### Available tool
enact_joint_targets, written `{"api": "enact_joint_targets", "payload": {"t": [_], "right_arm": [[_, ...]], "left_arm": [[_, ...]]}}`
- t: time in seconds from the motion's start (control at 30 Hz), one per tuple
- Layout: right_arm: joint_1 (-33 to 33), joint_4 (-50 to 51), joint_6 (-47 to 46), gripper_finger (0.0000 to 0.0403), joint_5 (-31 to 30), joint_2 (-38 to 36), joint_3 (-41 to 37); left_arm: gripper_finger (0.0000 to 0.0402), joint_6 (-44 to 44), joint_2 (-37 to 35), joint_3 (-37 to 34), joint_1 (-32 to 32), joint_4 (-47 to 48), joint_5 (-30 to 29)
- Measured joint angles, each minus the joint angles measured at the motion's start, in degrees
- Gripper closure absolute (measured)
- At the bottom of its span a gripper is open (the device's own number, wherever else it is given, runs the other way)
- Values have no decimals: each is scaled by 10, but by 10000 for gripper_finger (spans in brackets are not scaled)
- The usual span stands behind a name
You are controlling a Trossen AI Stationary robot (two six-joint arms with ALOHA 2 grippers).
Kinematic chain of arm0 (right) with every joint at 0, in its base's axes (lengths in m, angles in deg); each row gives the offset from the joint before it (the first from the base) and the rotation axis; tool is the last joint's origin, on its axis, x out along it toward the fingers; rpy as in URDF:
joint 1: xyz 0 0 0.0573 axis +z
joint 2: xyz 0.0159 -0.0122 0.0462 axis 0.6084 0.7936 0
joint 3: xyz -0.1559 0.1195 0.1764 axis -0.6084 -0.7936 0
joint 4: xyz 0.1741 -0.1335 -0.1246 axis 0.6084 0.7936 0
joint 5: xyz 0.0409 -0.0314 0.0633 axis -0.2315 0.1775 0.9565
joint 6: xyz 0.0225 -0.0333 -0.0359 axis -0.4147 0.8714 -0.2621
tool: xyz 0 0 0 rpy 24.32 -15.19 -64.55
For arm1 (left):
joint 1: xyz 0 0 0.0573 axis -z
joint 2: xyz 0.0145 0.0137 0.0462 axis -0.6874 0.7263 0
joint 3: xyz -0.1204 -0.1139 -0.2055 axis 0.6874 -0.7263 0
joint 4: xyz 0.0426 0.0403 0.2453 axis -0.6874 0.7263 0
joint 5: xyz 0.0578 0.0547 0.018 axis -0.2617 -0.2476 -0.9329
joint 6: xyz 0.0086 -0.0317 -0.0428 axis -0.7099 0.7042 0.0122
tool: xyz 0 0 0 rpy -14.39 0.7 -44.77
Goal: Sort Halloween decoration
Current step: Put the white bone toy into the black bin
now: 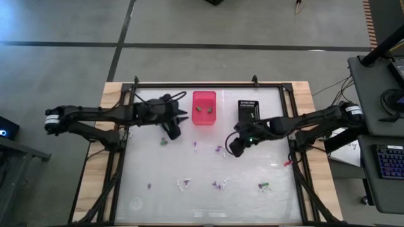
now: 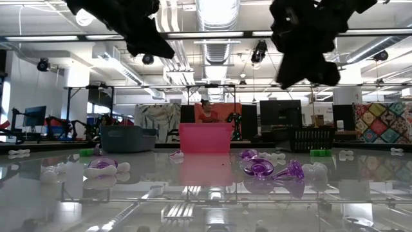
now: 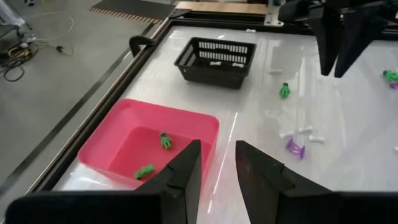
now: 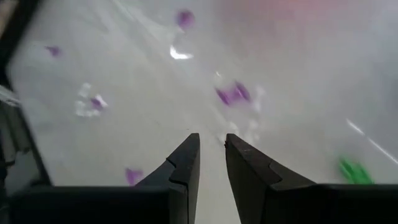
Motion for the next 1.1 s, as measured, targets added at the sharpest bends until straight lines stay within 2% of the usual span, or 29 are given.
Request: {"api": "enact_joint_targets", "payload": {"t": [0.3,0.5,0.77,1.1], "right_arm": [[-2,195,-63,335,-9,0,17],[-20,302,-126,335,-47,0,5],[-47,310,-138,335,-63,9,-13],[-66,296,-104,335,-80,110,-13]], "left_arm": [[320,-31,11,0,0,-44,-1],[320,-52,11,0,-1,-54,-1],[320,-62,11,0,-1,-56,-1],[320,-76,11,1,-1,-59,-1]]}}
